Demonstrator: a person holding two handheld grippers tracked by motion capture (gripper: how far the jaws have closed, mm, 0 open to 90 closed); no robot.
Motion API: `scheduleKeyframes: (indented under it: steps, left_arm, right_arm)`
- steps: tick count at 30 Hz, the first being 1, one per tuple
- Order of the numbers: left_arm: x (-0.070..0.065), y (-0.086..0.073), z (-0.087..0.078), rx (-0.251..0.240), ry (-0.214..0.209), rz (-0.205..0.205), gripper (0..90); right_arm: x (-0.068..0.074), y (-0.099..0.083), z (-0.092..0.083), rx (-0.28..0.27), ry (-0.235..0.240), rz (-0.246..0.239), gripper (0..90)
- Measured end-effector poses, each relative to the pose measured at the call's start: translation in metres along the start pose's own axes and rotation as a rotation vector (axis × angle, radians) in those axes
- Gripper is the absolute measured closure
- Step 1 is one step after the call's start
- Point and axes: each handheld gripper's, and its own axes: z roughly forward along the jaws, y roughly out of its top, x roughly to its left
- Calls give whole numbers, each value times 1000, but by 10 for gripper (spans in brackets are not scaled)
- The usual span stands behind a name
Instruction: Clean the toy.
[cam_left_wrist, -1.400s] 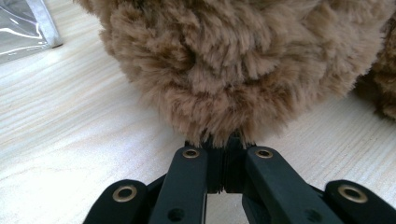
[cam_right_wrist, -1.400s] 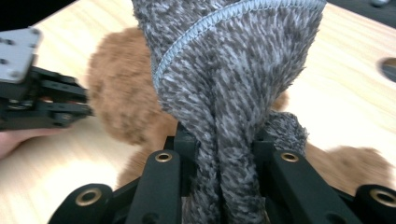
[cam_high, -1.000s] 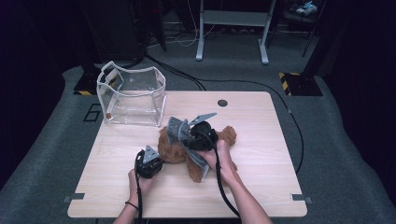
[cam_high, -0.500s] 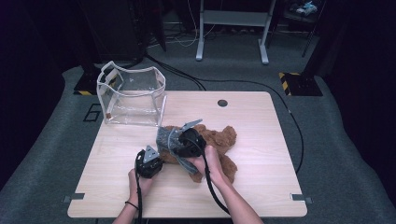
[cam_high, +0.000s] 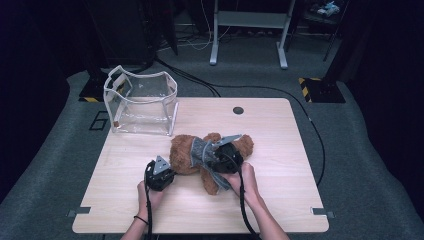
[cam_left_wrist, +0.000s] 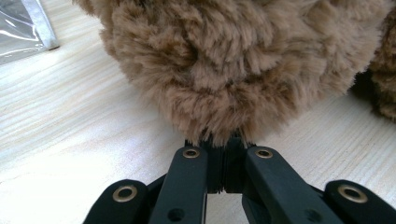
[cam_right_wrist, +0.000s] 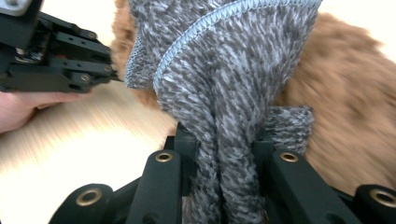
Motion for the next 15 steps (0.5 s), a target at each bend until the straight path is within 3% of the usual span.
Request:
scheduleKeyframes:
  steps: [6,13,15]
  left_arm:
    - [0,0,0,-2,-2,-2,890]
    - [0,0,0,-6,2,-3,890]
    - [0,0,0,-3,-3,-3,890]
  right_arm:
    - [-12,-11,-17,-12,-51,21,732]
    - [-31,-27,-36,-26,-124,94,733]
    - [-36,-31,-39,-31,-142,95,733]
